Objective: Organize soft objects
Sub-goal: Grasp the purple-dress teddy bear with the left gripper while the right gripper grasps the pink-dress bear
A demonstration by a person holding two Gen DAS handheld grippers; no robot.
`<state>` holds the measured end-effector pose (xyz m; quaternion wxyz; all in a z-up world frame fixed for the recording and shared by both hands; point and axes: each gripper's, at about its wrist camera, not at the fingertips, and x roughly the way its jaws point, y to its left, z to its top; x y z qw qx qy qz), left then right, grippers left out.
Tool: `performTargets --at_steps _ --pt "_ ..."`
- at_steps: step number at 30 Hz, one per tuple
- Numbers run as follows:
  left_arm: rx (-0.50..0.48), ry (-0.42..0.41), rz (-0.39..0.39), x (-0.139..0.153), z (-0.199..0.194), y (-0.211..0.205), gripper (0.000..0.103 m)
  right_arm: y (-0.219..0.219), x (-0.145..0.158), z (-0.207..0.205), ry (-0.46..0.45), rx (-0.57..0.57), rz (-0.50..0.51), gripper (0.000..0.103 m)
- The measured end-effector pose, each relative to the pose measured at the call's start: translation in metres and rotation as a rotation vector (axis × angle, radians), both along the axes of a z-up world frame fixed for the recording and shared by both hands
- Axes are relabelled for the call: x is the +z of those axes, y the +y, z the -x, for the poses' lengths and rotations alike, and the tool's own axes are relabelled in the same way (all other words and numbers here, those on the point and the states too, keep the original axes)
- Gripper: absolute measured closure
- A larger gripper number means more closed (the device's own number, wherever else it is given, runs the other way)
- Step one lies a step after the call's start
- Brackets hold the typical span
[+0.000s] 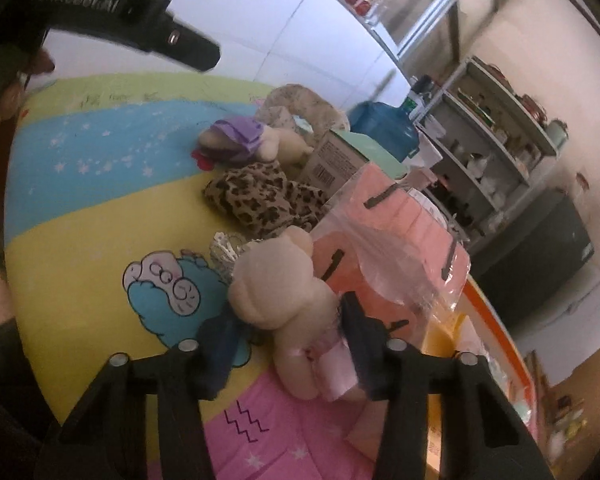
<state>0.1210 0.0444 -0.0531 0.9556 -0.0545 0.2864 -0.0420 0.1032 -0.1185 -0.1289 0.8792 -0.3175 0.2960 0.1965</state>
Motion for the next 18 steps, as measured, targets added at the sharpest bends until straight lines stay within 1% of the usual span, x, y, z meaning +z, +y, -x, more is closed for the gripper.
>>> performTargets --at_steps 1,5,7,9,12,15,18 --pt "-0.017 0.01 -0.002 0.0 -0.005 -0.001 0.028 -0.001 0.003 0.003 0.01 -0.002 -0.03 0.06" --pt "-0.081 0.047 -0.01 0.001 -0.027 -0.006 0.028 -0.015 0.025 0.01 0.056 -0.016 -0.24 0.061" --pt "-0.11 0.074 -0.04 0.0 -0.046 -0.011 0.028 -0.023 0.036 0.013 0.063 -0.029 -0.331 0.063" --pt "-0.114 0.101 -0.077 -0.002 -0.061 -0.017 0.028 -0.028 0.045 0.018 0.065 -0.035 -0.406 0.064" --pt "-0.15 0.143 -0.104 -0.011 -0.084 -0.026 0.028 -0.032 0.052 0.026 0.067 -0.035 -0.469 0.064" --pt "-0.18 0.191 -0.125 -0.021 -0.103 -0.035 0.028 -0.032 0.054 0.029 0.072 -0.04 -0.493 0.064" --pt "-0.182 0.224 -0.142 -0.029 -0.116 -0.039 0.028 -0.034 0.054 0.03 0.079 -0.047 -0.511 0.063"
